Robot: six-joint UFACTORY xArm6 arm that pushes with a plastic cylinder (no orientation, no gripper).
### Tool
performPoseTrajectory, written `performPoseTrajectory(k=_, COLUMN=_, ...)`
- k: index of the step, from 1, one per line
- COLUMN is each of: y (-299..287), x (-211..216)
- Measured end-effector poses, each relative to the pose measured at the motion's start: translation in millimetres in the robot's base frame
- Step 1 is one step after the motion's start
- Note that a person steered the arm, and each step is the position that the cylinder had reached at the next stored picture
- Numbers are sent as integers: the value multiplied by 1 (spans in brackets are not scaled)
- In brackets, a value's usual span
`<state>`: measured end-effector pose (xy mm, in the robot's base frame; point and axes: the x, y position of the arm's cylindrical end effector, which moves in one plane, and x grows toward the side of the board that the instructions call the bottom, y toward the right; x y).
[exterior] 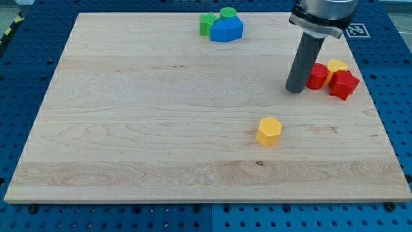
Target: Push the yellow hexagon into the red blocks
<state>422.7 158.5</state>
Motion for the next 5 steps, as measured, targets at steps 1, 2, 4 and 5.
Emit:
performPoseTrajectory(k=1, y=-28, x=0)
performPoseTrajectory(k=2, y=-99, x=3)
performPoseTrajectory(k=4, y=-127, x=89)
performPoseTrajectory(k=5, y=-86, x=98)
